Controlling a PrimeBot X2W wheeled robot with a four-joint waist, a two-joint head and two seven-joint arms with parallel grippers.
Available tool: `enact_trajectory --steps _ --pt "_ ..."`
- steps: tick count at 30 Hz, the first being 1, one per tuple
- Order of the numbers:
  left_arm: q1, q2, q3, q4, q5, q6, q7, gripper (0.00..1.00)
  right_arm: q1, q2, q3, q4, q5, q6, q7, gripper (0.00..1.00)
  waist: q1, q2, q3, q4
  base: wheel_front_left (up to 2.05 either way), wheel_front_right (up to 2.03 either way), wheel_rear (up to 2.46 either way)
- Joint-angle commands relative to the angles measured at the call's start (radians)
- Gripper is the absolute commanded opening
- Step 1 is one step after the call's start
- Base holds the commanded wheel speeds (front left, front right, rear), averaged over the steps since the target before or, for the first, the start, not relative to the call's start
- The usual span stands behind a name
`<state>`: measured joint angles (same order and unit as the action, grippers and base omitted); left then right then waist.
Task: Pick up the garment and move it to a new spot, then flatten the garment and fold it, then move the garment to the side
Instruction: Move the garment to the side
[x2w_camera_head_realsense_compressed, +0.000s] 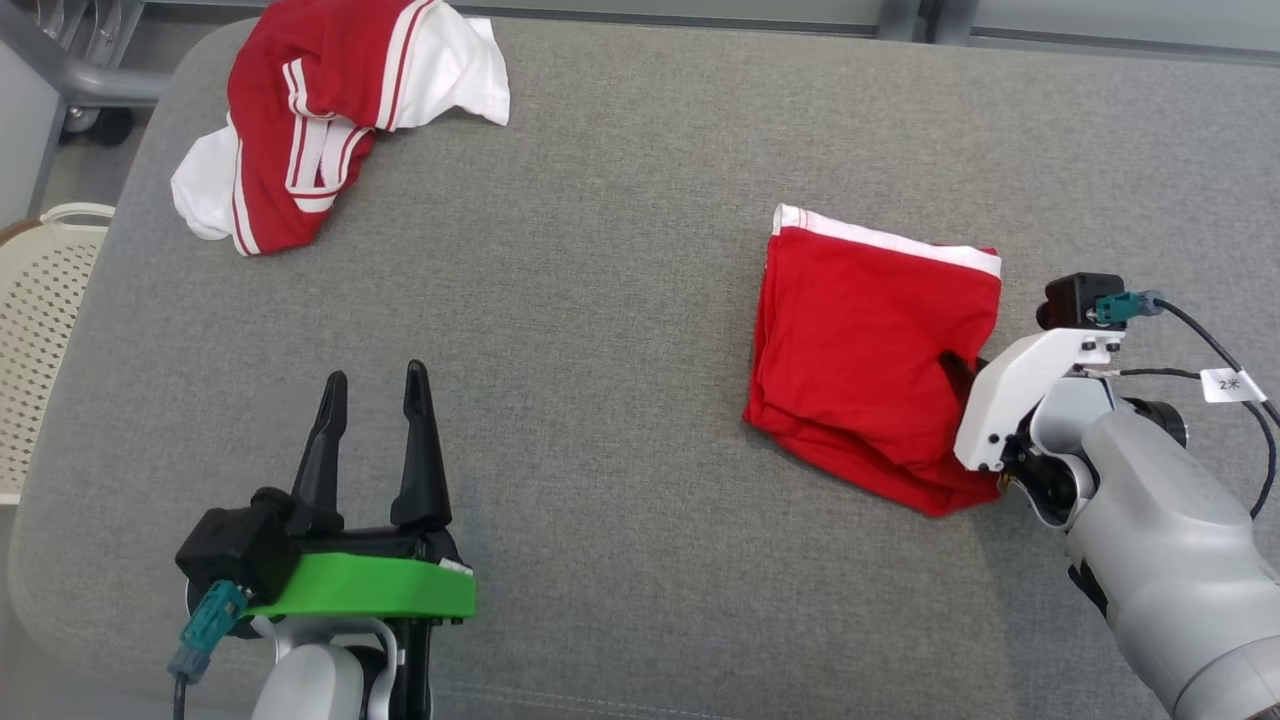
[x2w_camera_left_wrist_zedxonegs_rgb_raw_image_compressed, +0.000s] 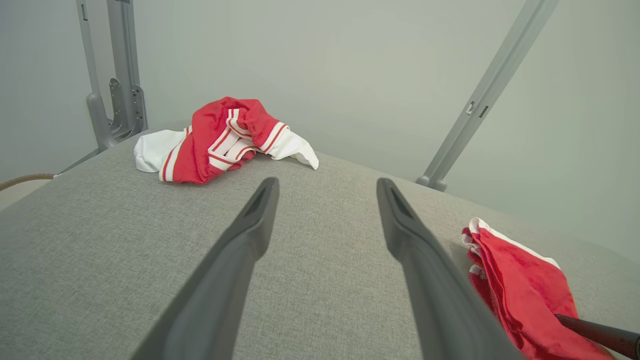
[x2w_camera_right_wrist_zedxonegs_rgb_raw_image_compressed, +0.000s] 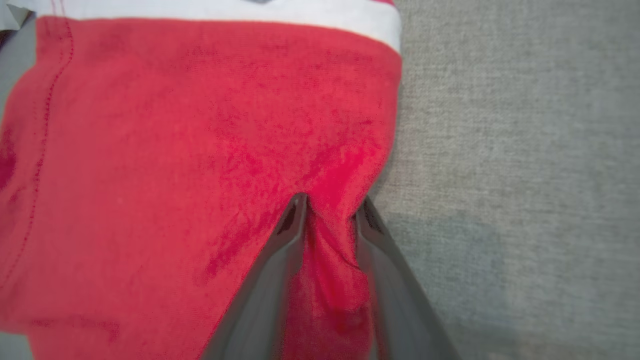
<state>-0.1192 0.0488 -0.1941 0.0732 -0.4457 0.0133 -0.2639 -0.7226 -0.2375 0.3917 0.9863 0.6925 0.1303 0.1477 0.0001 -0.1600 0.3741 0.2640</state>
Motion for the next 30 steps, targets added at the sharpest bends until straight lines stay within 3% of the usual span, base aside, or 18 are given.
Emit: enact_trajectory --steps 1,13,21,30 --pt "-0.006 0.003 0.001 0.002 0.006 -0.003 0.000 1.00 0.009 0.001 0.018 -0.001 0.007 0.001 -0.004 0.00 -0.0001 0.0000 -0.004 -0.017 0.00 0.00 0.00" --pt "-0.027 0.003 -0.018 -0.013 0.030 -0.015 0.000 1.00 -0.041 -0.058 0.086 -0.060 0.022 0.000 -0.026 0.00 -0.0001 0.0000 0.012 -0.167 0.00 0.00 0.00" --pt "-0.060 0.005 -0.035 -0.019 0.050 -0.021 0.000 1.00 -0.097 -0.103 0.109 -0.083 0.026 0.000 -0.031 0.00 -0.0001 0.0000 0.052 -0.350 0.00 0.00 0.00" --pt "-0.096 0.025 -0.053 -0.024 0.074 -0.025 0.010 1.00 -0.149 -0.108 0.109 -0.085 0.033 0.000 -0.046 0.00 -0.0001 0.0000 0.103 -0.501 0.00 0.00 0.00"
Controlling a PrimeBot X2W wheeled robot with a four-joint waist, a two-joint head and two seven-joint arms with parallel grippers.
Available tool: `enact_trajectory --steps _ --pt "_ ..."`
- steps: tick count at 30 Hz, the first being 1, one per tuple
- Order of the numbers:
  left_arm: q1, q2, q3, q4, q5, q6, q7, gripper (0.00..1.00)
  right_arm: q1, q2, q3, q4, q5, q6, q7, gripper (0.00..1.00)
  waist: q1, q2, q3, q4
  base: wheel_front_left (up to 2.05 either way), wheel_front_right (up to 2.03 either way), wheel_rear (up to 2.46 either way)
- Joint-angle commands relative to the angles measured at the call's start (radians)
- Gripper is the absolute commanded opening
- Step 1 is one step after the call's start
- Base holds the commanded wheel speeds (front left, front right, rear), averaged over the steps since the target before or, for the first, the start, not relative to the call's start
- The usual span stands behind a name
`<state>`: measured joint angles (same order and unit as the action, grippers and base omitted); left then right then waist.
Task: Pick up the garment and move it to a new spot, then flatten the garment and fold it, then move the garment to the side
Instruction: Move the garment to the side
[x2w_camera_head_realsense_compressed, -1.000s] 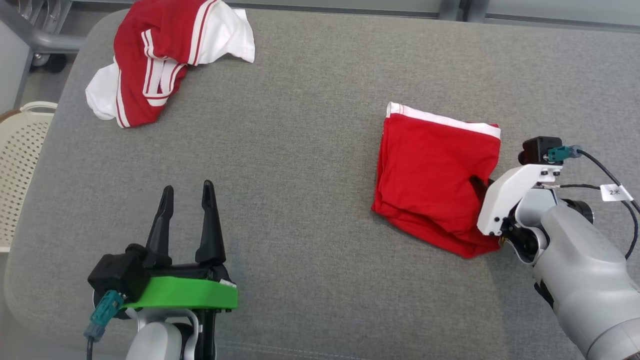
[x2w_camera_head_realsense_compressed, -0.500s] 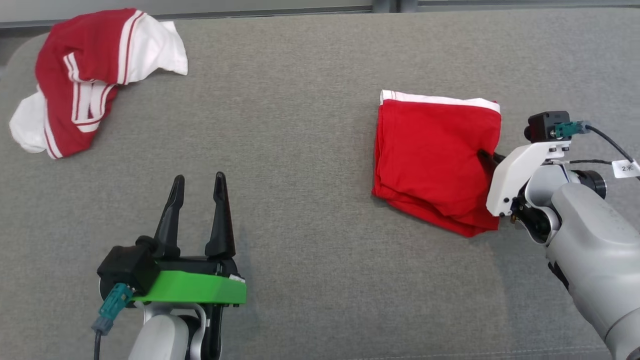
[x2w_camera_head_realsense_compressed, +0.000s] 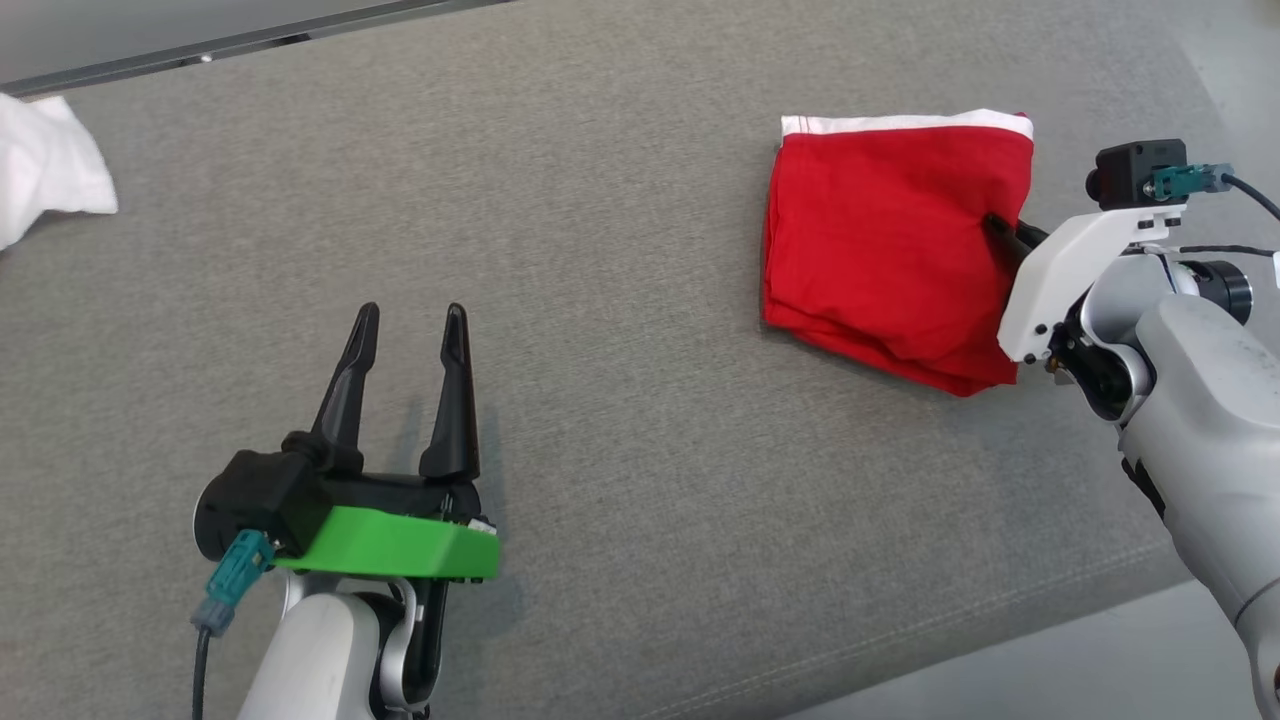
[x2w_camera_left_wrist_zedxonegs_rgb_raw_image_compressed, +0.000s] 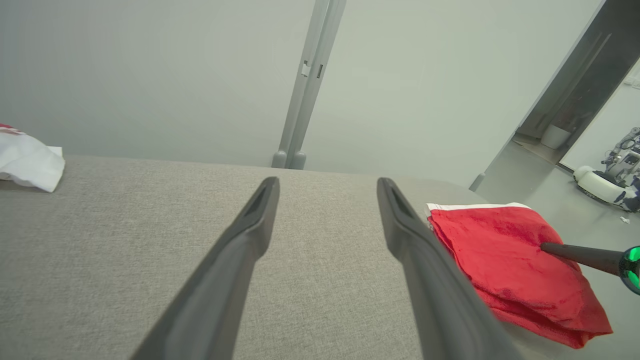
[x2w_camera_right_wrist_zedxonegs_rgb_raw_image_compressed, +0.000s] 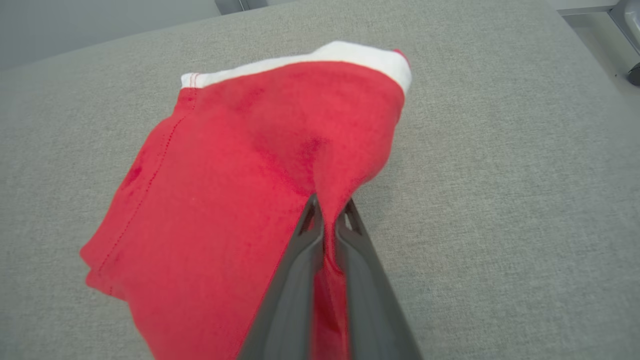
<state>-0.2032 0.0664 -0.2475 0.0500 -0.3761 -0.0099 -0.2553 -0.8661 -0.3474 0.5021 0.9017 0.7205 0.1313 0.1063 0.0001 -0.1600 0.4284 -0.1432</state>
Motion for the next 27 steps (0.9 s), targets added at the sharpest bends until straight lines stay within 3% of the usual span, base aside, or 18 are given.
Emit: enact_trajectory --steps 1,10,27 --pt "-0.017 0.010 0.001 -0.002 0.007 0.000 0.005 1.00 -0.010 0.005 0.002 -0.001 0.006 -0.001 -0.006 0.00 -0.0001 0.0000 0.056 -0.111 0.00 0.00 0.00" --pt "-0.060 0.024 -0.025 -0.009 0.022 -0.009 0.029 1.00 -0.057 0.006 -0.003 0.026 0.009 -0.001 -0.041 0.00 -0.0001 0.0000 0.098 -0.154 0.00 0.00 0.00" --pt "-0.102 0.046 -0.039 -0.078 0.042 0.007 0.051 1.00 -0.262 -0.111 -0.017 0.224 -0.150 -0.001 -0.138 0.00 -0.0001 0.0000 0.224 -0.023 0.00 0.00 0.00"
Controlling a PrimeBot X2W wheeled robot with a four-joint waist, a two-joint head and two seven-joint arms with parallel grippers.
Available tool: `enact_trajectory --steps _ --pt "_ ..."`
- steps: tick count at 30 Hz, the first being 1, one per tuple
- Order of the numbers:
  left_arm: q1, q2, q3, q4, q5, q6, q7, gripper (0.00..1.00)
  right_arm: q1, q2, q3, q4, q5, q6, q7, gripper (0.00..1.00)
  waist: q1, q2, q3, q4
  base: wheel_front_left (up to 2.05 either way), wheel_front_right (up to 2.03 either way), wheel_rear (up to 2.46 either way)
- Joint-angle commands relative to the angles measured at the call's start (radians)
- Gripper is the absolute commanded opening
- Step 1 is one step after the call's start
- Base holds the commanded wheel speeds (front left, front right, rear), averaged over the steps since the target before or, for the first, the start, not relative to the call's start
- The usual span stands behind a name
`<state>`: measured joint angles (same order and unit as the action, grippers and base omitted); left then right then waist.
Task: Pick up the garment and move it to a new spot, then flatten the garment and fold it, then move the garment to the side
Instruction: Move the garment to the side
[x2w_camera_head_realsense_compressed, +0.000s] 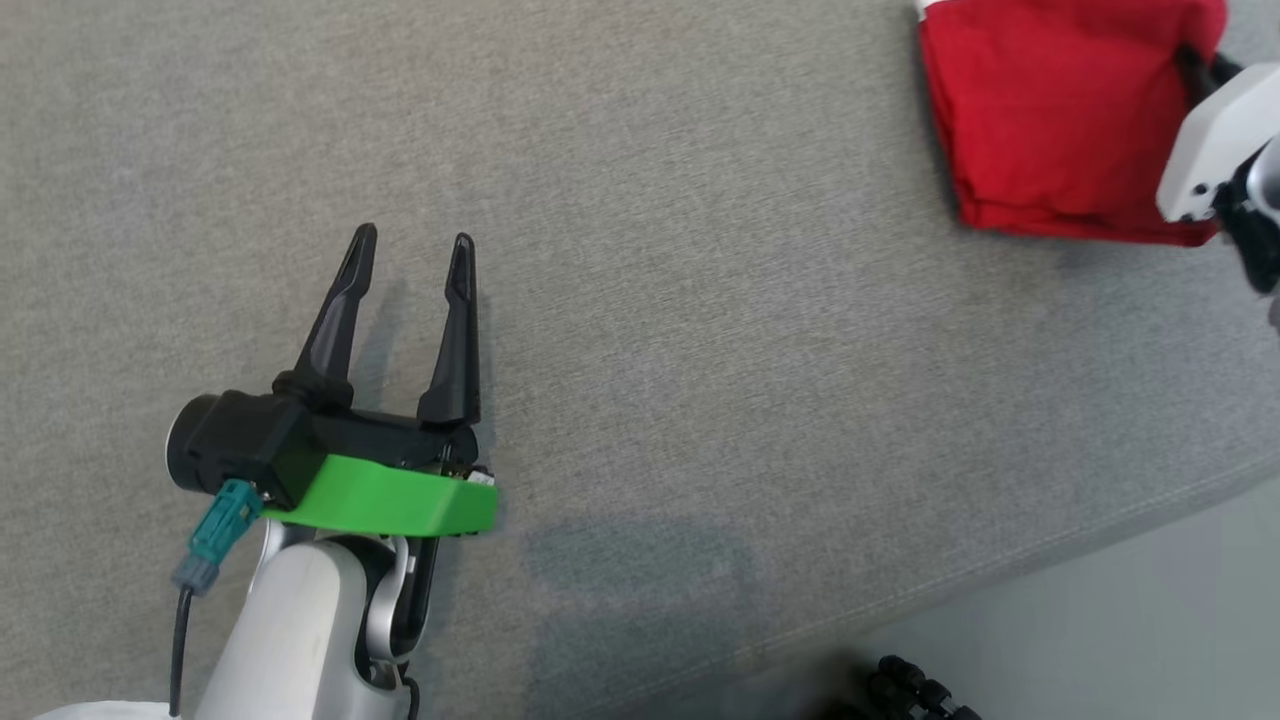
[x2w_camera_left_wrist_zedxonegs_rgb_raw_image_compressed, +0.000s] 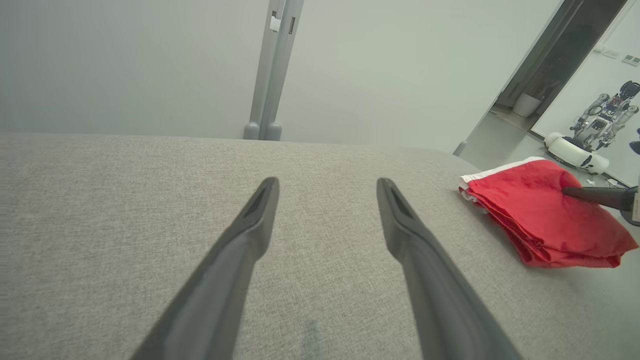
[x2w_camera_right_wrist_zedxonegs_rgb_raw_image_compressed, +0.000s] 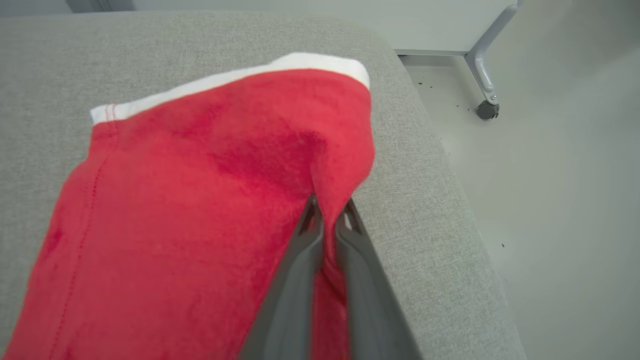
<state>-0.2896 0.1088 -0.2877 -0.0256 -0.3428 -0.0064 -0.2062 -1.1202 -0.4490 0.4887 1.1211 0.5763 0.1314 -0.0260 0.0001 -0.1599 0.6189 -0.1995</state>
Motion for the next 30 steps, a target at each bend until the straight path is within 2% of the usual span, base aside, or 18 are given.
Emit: enact_trajectory --steps 1,8,17,18,20,21,22,23,30 --pt "-0.017 0.005 0.000 -0.009 0.009 0.004 0.003 1.00 -0.020 -0.014 -0.009 0.021 -0.013 -0.001 -0.014 0.00 -0.0001 -0.0001 0.042 0.040 0.00 0.00 0.00" --pt "-0.027 0.016 -0.008 -0.038 0.016 0.011 0.013 1.00 -0.104 -0.053 -0.044 0.123 -0.067 -0.001 -0.064 0.00 -0.0001 -0.0001 0.083 0.078 0.00 0.00 0.00" --pt "-0.030 0.026 -0.009 -0.055 0.019 0.016 0.018 1.00 -0.134 -0.093 -0.074 0.164 -0.139 -0.001 -0.087 0.00 -0.0001 -0.0001 0.110 0.103 0.00 0.00 0.00" --pt "-0.031 0.026 -0.009 -0.056 0.018 0.017 0.017 1.00 -0.130 -0.096 -0.083 0.165 -0.145 -0.001 -0.092 0.04 -0.0001 -0.0001 0.112 0.105 0.00 0.00 0.00" --pt "-0.032 0.027 -0.009 -0.058 0.018 0.020 0.017 1.00 -0.118 -0.103 -0.106 0.168 -0.159 -0.001 -0.100 0.27 -0.0001 -0.0001 0.113 0.106 0.00 0.00 0.00" --pt "-0.033 0.028 -0.009 -0.059 0.018 0.022 0.018 1.00 -0.114 -0.109 -0.119 0.168 -0.167 -0.001 -0.108 0.47 -0.0001 -0.0001 0.114 0.105 0.00 0.00 0.00" --pt "-0.033 0.029 -0.009 -0.059 0.018 0.024 0.018 1.00 -0.110 -0.118 -0.130 0.169 -0.181 -0.001 -0.122 0.56 -0.0001 -0.0001 0.114 0.104 0.00 0.00 0.00" --pt "-0.033 0.032 -0.008 -0.059 0.018 0.024 0.018 1.00 -0.101 -0.125 -0.163 0.169 -0.207 -0.001 -0.145 1.00 -0.0001 -0.0001 0.114 0.101 0.00 0.00 0.00" --pt "-0.021 0.038 -0.012 -0.053 0.013 0.028 0.019 1.00 -0.079 -0.087 -0.254 0.169 -0.286 -0.001 -0.153 1.00 -0.0001 -0.0001 0.092 0.085 0.00 0.00 0.00"
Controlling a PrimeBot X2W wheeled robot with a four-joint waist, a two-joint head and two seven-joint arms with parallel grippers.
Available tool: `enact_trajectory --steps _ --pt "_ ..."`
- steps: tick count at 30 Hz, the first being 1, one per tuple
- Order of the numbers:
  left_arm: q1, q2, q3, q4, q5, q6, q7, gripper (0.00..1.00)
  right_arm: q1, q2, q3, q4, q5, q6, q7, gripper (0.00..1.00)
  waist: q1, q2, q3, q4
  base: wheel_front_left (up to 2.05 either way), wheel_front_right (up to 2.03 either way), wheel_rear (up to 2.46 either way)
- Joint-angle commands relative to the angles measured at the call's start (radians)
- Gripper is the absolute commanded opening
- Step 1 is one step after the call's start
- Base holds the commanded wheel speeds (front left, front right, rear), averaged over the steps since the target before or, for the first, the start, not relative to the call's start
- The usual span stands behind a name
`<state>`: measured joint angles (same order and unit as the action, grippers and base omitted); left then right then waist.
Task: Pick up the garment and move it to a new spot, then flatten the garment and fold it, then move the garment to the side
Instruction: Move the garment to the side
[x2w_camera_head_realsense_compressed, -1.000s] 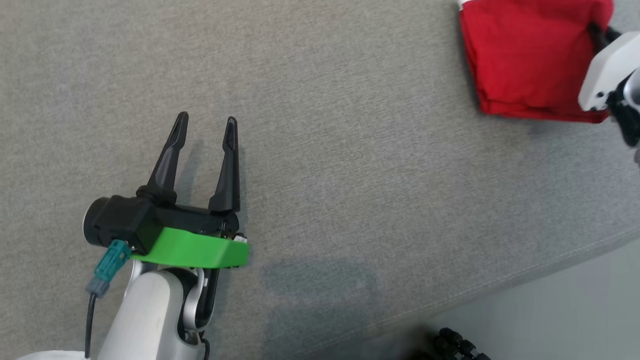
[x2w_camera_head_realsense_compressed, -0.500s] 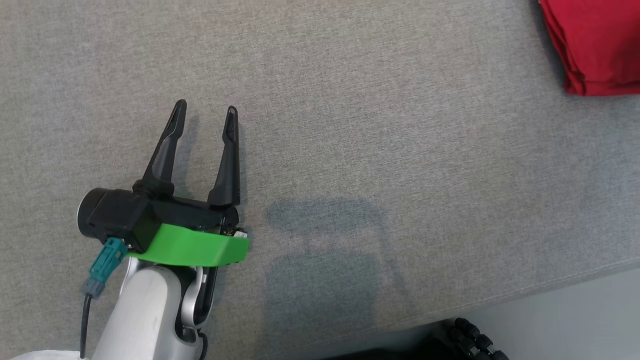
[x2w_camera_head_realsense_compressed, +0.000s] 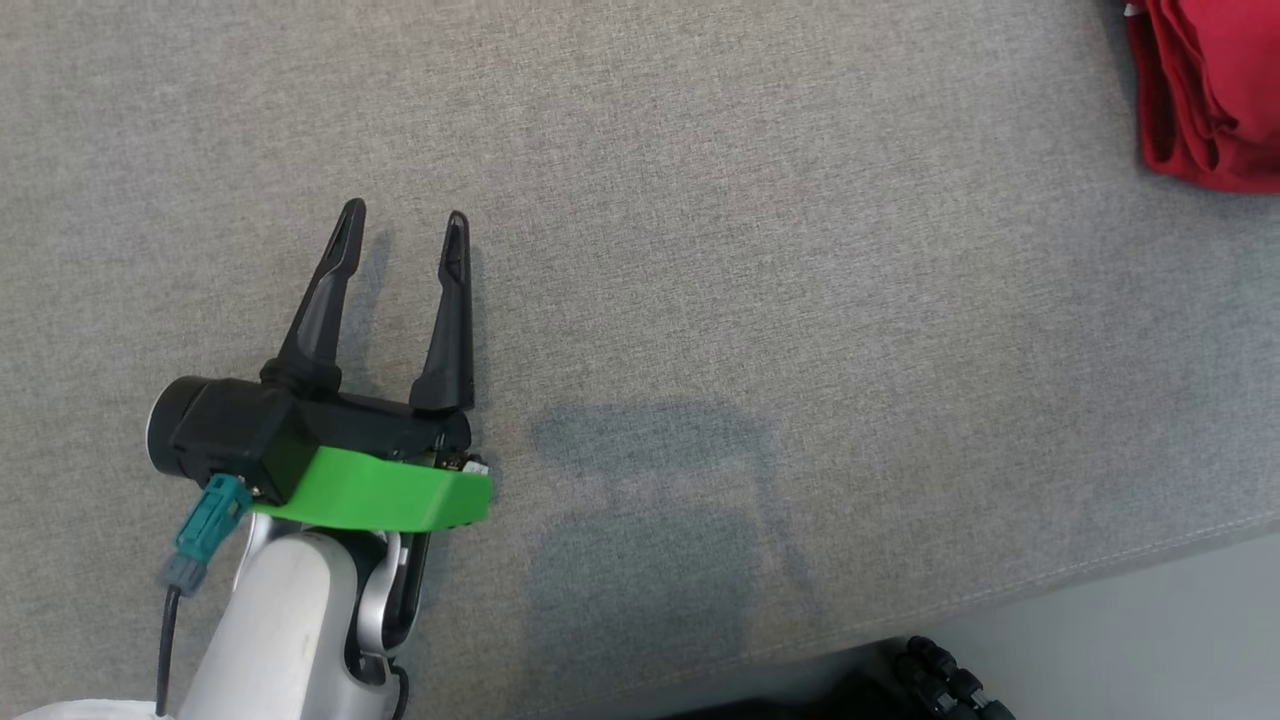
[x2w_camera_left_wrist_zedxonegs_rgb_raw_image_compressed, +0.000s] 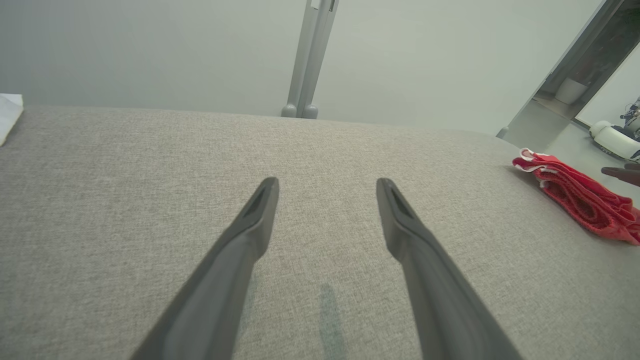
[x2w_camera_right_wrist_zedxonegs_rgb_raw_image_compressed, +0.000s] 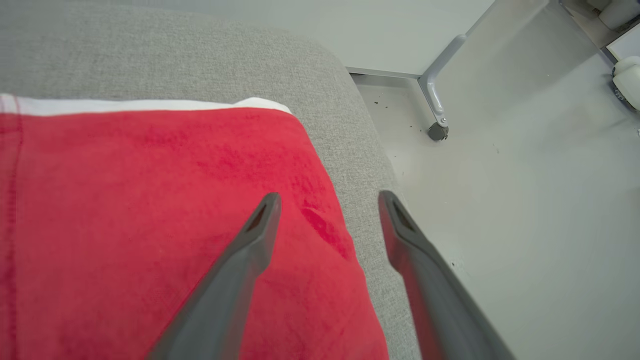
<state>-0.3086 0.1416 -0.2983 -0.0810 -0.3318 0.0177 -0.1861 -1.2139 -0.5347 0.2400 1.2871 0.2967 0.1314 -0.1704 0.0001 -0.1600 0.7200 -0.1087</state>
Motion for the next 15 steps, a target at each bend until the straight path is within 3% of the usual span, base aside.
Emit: enact_trajectory --steps 1,8,15 --pt "0.001 0.005 -0.002 0.004 0.000 0.004 -0.002 1.00 0.017 0.002 -0.015 0.003 -0.020 -0.001 -0.015 1.00 -0.0001 0.0000 -0.015 -0.008 0.00 0.00 0.00" --pt "0.016 -0.004 -0.007 0.032 -0.018 -0.001 -0.017 1.00 0.020 0.056 -0.057 -0.001 -0.067 -0.001 -0.071 1.00 -0.0001 0.0000 -0.092 -0.017 0.00 0.00 0.00" --pt "0.036 -0.014 0.012 0.077 -0.048 0.009 -0.036 1.00 0.053 0.131 -0.059 -0.103 -0.068 -0.001 -0.094 1.00 -0.0001 0.0000 -0.208 -0.017 0.00 0.00 0.00"
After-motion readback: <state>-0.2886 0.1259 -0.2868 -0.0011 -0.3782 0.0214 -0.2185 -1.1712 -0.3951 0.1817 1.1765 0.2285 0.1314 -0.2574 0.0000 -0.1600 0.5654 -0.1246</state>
